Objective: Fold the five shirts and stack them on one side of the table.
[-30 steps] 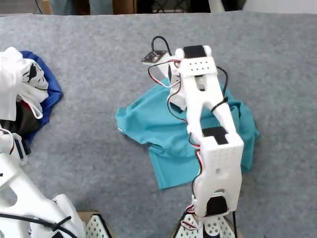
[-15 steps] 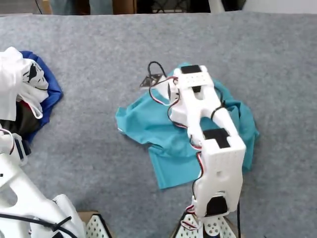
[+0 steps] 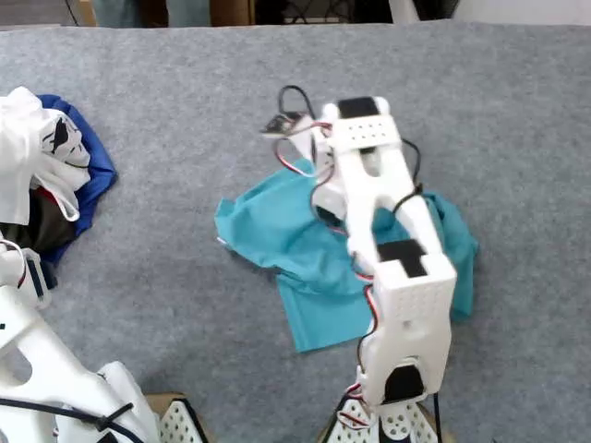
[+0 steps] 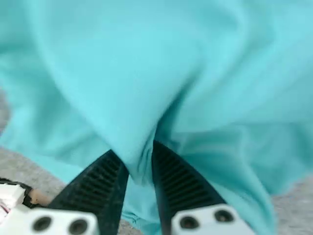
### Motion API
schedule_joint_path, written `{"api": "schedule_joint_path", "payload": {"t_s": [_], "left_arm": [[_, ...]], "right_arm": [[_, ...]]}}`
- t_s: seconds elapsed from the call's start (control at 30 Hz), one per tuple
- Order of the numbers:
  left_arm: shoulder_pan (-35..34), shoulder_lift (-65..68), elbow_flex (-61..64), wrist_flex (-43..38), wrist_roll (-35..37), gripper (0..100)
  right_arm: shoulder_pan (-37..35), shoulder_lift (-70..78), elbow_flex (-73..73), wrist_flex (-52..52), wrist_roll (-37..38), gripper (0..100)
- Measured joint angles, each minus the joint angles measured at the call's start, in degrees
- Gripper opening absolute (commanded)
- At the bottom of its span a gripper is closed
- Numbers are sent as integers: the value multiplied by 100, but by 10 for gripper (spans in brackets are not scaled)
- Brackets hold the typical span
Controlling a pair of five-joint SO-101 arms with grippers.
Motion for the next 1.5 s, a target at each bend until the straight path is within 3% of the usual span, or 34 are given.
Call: {"api": "schedule_joint_path", "payload": {"t_s": [0.3, 0.37, 0.53, 0.7, 0.97, 1.17, 1.23, 1.5], "left_arm": [[-9, 0, 0, 0, 0, 203], [-9, 0, 0, 0, 0, 203], [-9, 0, 0, 0, 0, 203], [-9, 0, 0, 0, 97, 203], [-9, -18, -378, 0, 114, 203], [-9, -18, -413, 0, 114, 203], [44, -18, -413, 0, 114, 203], [1134, -18, -413, 0, 114, 203]], "right_arm": [[-1749, 0, -1556, 185, -756, 22], [-2084, 0, -1618, 185, -791, 86], [-2444, 0, -1618, 193, -791, 368], [-2462, -141, -1618, 193, -958, 444], [-1310, -1600, -1301, 237, -791, 407], [-369, -3499, 334, 237, 193, 110], [-18, -4176, 1029, 246, 466, 53], [1705, -6119, 4273, -554, 1899, 194]]}}
